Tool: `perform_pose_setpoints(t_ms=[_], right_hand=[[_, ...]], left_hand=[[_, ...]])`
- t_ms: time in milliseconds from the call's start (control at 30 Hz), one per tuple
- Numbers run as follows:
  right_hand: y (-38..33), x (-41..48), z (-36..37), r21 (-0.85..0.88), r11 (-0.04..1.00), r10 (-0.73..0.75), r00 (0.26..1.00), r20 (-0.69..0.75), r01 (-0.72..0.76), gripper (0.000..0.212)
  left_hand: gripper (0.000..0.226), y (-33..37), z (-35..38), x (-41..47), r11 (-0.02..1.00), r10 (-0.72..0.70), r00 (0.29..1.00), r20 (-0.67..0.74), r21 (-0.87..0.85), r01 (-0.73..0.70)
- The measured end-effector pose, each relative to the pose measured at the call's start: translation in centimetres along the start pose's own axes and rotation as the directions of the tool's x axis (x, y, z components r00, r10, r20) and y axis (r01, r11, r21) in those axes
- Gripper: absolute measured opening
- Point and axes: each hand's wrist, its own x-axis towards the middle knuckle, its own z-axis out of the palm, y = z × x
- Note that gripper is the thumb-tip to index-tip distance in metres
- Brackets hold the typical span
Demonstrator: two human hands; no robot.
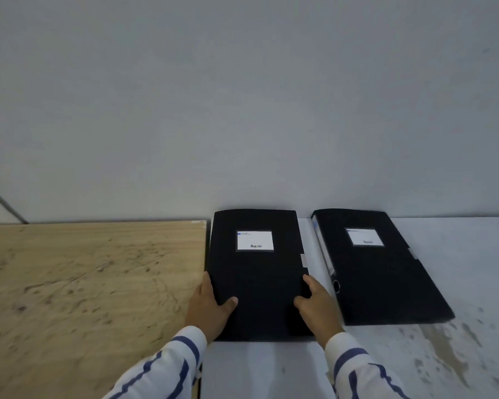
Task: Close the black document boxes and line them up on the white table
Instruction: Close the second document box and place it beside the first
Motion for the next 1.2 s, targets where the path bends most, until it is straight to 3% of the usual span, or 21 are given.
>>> perform_pose_setpoints(t_ms=[300,767,1000,1200], right_hand=[[1.7,4.5,-3.5,-0.055,0.999,-0.002,1.000,-0.015,0.002,0.056],[2.2,5.8,-2.9,-0.352,0.932,-0.063,0.995,0.081,0.087,0.058],[1.0,4.0,-1.5,-0.458,0.857,-0.197,0.971,0.136,0.237,0.058],[-1.8,0.1,1.7,-0.417,0.812,-0.288,0.902,0.322,0.408,0.057]], left_hand=[[0.087,3.5,4.6,1.3,1.000,-0.031,0.999,-0.016,0.001,0.031],[0.090,4.6,5.7,0.7,0.990,-0.091,0.994,-0.057,0.103,0.096],[0.082,4.1,4.2,-0.4,0.991,-0.047,0.995,-0.090,0.118,0.057],[0.074,2.4,0.5,-2.6,0.993,-0.030,0.989,-0.145,0.111,0.046]])
